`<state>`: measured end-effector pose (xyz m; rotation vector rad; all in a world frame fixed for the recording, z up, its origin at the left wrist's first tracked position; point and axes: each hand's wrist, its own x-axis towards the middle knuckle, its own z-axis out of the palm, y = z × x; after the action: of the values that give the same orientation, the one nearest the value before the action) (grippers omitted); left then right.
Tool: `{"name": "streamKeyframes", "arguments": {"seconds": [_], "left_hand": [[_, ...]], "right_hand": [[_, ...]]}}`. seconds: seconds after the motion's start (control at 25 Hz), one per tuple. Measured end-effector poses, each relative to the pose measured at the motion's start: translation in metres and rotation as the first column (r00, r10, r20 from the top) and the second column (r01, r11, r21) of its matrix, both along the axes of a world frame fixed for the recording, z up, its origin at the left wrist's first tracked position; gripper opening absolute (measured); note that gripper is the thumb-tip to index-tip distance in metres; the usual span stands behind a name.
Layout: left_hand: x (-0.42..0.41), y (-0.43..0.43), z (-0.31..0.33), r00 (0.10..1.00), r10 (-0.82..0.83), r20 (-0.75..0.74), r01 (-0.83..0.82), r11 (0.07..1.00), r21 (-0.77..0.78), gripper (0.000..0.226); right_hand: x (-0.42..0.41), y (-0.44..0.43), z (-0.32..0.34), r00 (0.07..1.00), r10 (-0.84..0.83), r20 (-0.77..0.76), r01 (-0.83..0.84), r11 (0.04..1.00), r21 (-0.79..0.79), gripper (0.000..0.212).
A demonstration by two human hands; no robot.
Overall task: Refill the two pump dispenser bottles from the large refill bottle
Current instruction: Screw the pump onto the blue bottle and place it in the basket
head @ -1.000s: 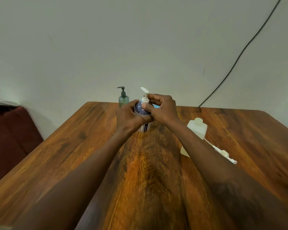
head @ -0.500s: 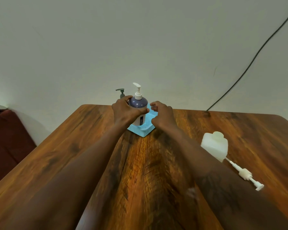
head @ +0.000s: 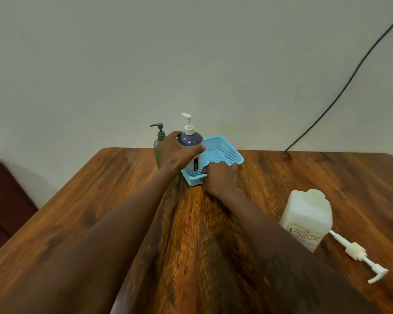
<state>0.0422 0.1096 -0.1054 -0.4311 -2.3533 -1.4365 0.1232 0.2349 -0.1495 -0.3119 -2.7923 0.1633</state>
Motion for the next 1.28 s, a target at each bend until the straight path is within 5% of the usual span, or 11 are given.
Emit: {"name": "streamKeyframes", "arguments": {"seconds": [0.72,1.28], "left_hand": [[-0.089,0.066,-0.026,0.996,-0.074,0.059,0.079,0.994,-0.078,0.067],[-0.098,0.079,-0.023,0.996,0.080,0.033,-0.075,0.991,-0.113,0.080]], "right_hand": [[-0.064,0.010,-0.024,0.974,-0.137,-0.181,0.123,0.989,-0.083,0.025],[-0.071,0.013,-0.038,0.952,-0.119,-0.281,0.094,0.991,-0.100,0.027]]}}
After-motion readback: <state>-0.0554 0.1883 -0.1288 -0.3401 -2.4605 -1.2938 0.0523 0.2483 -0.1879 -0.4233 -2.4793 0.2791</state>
